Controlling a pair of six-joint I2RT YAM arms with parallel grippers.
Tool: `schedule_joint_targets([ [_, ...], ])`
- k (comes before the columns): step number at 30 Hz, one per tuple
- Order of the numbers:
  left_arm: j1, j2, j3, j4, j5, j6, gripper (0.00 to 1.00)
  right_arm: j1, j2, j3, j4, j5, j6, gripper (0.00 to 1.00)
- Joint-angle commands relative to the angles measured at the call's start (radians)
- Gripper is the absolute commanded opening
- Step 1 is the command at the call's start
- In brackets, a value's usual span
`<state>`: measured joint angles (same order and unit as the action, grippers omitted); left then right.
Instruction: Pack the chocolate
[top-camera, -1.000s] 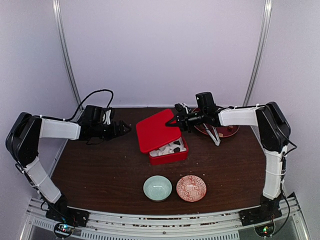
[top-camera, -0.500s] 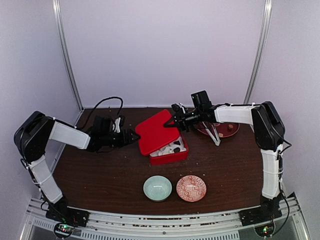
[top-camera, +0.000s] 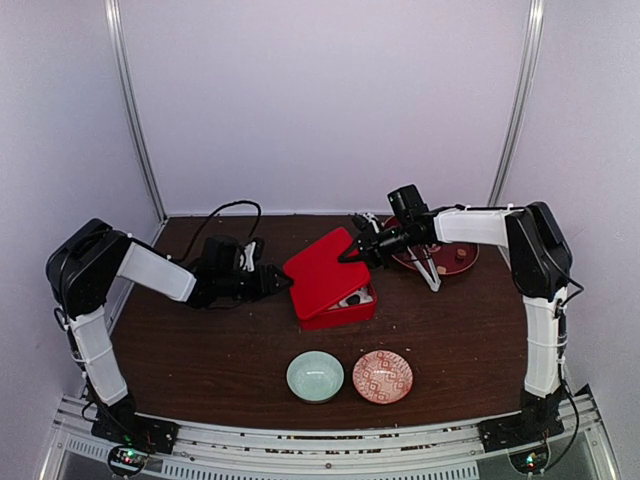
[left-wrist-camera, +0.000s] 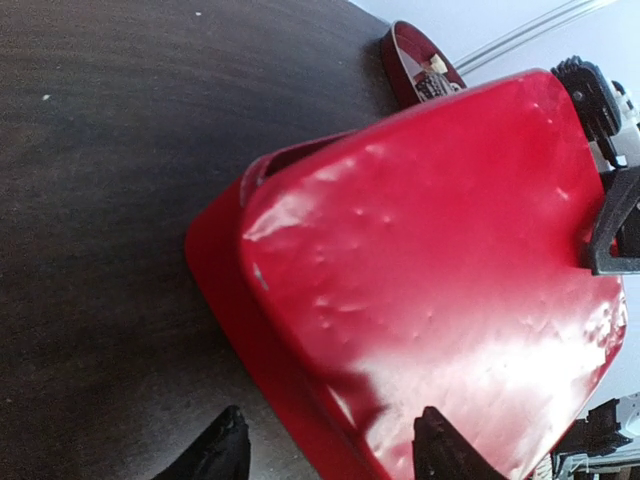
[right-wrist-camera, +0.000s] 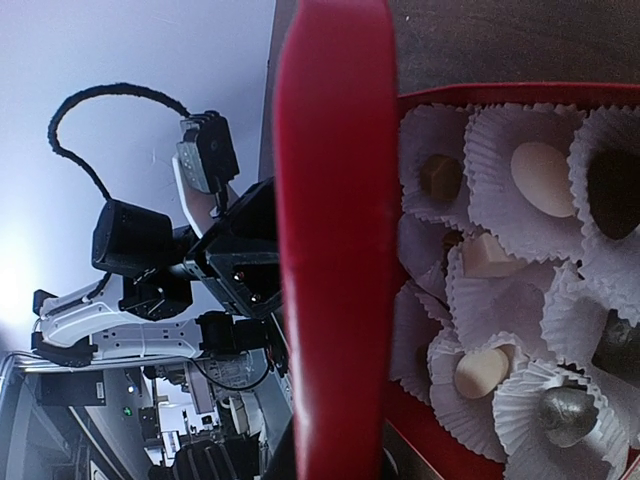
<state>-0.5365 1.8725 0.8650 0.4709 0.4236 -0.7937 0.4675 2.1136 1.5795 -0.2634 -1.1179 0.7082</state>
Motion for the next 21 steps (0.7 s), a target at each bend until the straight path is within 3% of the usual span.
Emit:
schedule_joint_targets([
  [1, -0.013, 0.028, 0.047, 0.046, 0.008, 0.008, 0.58, -0.016, -0.004, -0.001, -0.001, 0.01, -0.023, 0.07],
  [8, -0.021, 0.069, 0.096, 0.022, 0.015, 0.013, 0.55, -0.024, 0.003, -0.009, 0.03, 0.012, -0.003, 0.07],
  [21, -0.039, 0.111, 0.172, -0.038, 0.014, 0.025, 0.45, -0.092, -0.035, -0.037, -0.027, 0.106, -0.04, 0.34],
])
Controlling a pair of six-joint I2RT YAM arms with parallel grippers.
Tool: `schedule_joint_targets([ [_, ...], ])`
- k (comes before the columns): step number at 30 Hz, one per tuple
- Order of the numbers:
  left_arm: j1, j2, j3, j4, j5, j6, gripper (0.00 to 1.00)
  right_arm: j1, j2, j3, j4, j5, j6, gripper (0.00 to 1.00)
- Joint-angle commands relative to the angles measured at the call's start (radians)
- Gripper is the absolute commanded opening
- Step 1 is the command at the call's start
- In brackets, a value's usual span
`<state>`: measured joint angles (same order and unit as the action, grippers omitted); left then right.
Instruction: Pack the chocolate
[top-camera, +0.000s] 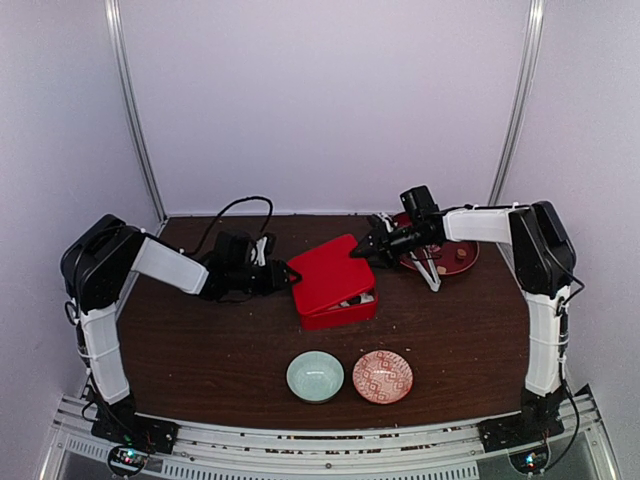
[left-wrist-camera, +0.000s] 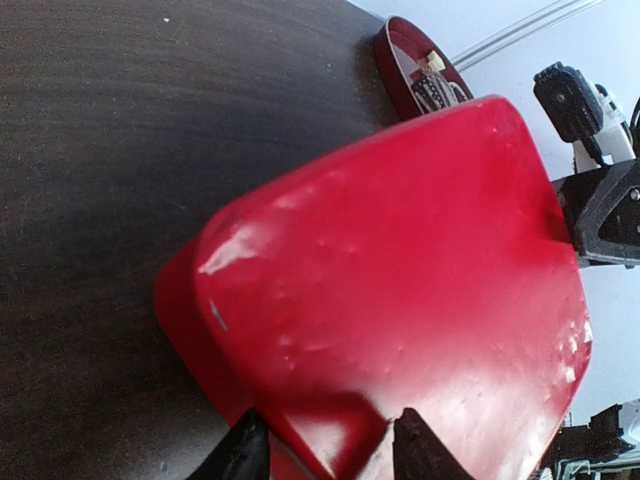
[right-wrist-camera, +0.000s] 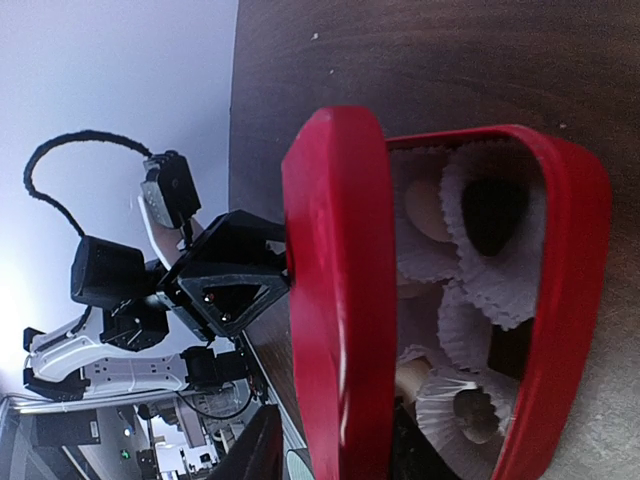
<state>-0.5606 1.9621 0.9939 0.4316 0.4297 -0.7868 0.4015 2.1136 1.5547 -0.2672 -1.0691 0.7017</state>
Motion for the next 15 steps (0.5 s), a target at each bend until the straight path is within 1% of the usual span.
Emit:
schedule_joint_targets([
  [1, -0.017, 0.023, 0.049, -0.005, 0.008, 0.02, 0.45, -0.032, -0.039, -0.01, -0.044, 0.074, -0.05, 0.37],
  [4, -0.019, 0.03, 0.063, -0.017, 0.004, 0.022, 0.44, -0.048, -0.054, 0.005, -0.133, 0.139, -0.119, 0.44],
  [7, -0.02, 0.033, 0.069, -0.029, 0.001, 0.026, 0.44, -0.059, -0.057, 0.038, -0.276, 0.23, -0.225, 0.52],
  [9, -0.022, 0.035, 0.074, -0.047, -0.003, 0.035, 0.45, -0.063, -0.057, 0.044, -0.336, 0.292, -0.267, 0.55],
  [12, -0.022, 0.036, 0.073, -0.05, 0.0, 0.038, 0.46, -0.064, -0.048, 0.039, -0.348, 0.321, -0.289, 0.56],
  [15, -0.026, 0.04, 0.079, -0.056, 0.002, 0.039, 0.46, -0.055, -0.031, 0.043, -0.34, 0.288, -0.301, 0.58],
])
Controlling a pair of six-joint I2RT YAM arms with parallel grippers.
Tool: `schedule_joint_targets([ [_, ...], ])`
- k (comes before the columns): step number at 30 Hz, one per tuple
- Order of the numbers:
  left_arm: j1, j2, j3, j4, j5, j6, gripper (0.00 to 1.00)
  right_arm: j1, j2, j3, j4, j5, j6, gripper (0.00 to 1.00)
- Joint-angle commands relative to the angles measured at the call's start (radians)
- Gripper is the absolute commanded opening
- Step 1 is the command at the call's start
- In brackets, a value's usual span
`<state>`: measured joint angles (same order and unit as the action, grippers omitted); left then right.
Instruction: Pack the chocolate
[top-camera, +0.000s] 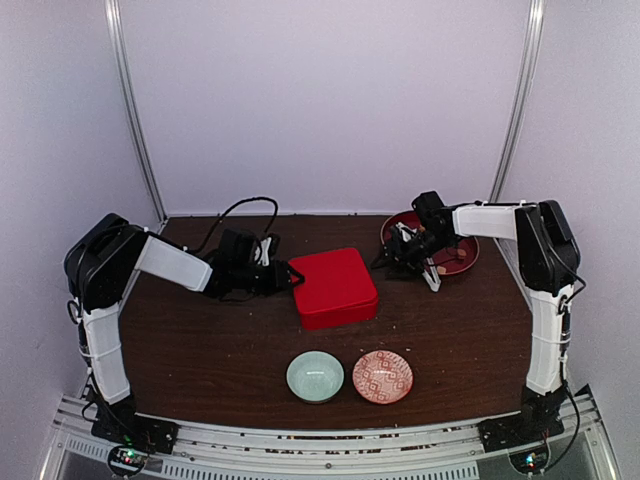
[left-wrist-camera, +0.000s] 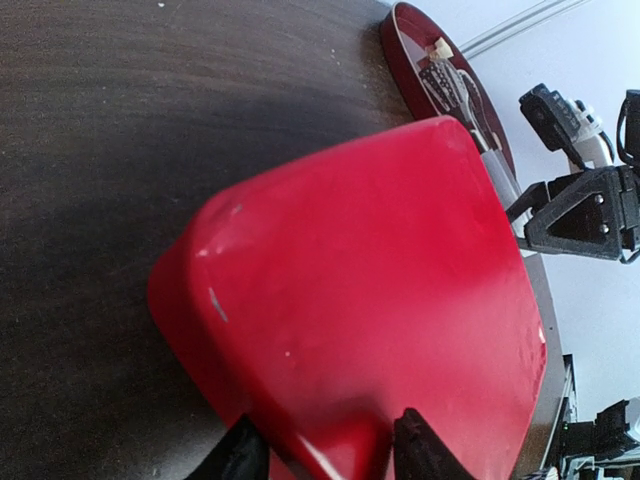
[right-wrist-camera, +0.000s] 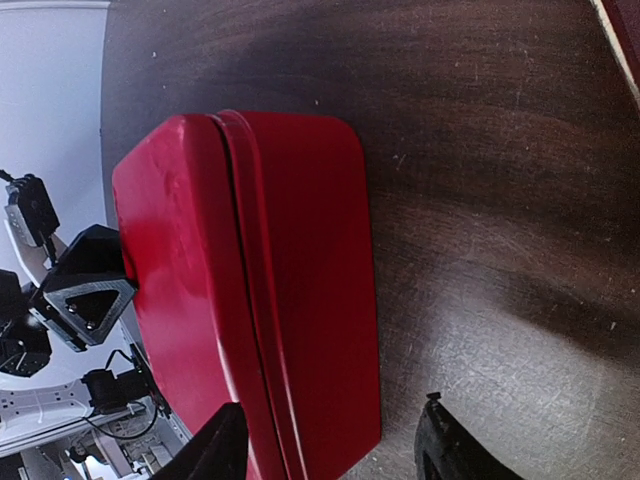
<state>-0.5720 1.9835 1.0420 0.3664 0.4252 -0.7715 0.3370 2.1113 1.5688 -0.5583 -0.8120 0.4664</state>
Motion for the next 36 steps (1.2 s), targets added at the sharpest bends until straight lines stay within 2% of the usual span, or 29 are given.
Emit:
schedule_joint_targets([
  [1, -0.014, 0.019, 0.034, 0.004, 0.005, 0.026, 0.46, 0.013, -0.024, 0.034, -0.049, 0.015, -0.07, 0.6],
  [4, -0.018, 0.024, 0.05, -0.022, -0.003, 0.033, 0.46, 0.026, -0.003, 0.053, -0.051, -0.009, -0.078, 0.71],
  [7, -0.025, 0.027, 0.071, -0.065, -0.021, 0.047, 0.46, 0.033, 0.019, 0.061, -0.046, -0.024, -0.074, 0.72],
  [13, -0.052, 0.028, 0.133, -0.188, -0.078, 0.095, 0.46, 0.048, 0.064, 0.063, -0.05, -0.037, -0.08, 0.52],
  [17, -0.063, 0.031, 0.164, -0.258, -0.114, 0.128, 0.45, 0.051, 0.071, 0.05, -0.053, -0.019, -0.087, 0.44],
  [22, -0.065, 0.03, 0.17, -0.271, -0.115, 0.138, 0.45, 0.039, 0.061, 0.014, -0.048, 0.0, -0.095, 0.24],
  [24, -0.065, 0.022, 0.162, -0.262, -0.113, 0.14, 0.48, 0.03, 0.055, -0.007, -0.038, -0.004, -0.093, 0.18],
  [28, -0.065, 0.002, 0.149, -0.259, -0.111, 0.144, 0.57, 0.012, 0.047, -0.044, -0.034, 0.01, -0.112, 0.15],
  [36, -0.045, -0.029, 0.106, -0.228, -0.088, 0.138, 0.57, 0.02, 0.063, -0.098, 0.0, 0.011, -0.116, 0.08],
])
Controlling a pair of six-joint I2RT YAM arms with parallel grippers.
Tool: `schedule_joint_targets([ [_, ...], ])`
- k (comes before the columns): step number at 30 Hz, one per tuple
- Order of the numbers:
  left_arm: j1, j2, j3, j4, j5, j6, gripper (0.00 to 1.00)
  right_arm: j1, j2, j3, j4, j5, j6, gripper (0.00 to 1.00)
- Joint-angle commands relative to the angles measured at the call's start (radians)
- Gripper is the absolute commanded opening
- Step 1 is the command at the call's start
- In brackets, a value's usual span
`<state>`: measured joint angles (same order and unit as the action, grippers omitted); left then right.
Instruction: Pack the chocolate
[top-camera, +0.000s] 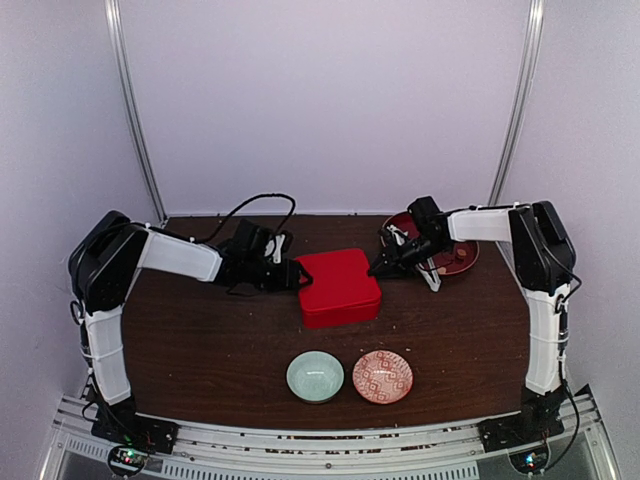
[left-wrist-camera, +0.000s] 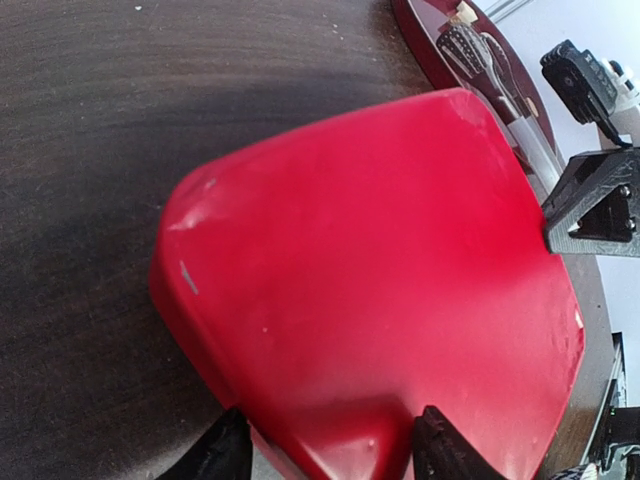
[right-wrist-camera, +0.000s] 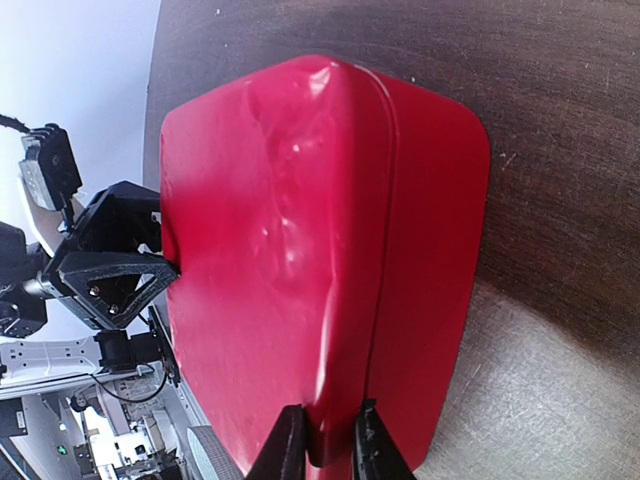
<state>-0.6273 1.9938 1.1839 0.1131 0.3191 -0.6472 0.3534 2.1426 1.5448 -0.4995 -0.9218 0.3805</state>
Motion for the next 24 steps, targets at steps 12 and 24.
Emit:
schedule_joint_targets([
  [12, 0.028, -0.199, -0.052, -0.148, -0.129, 0.163, 0.63, 0.044, 0.026, -0.147, 0.013, 0.117, 0.011, 0.03],
  [24, -0.065, -0.326, 0.044, -0.353, -0.16, 0.431, 0.5, 0.156, -0.051, -0.383, 0.451, 0.041, 0.363, 0.03],
])
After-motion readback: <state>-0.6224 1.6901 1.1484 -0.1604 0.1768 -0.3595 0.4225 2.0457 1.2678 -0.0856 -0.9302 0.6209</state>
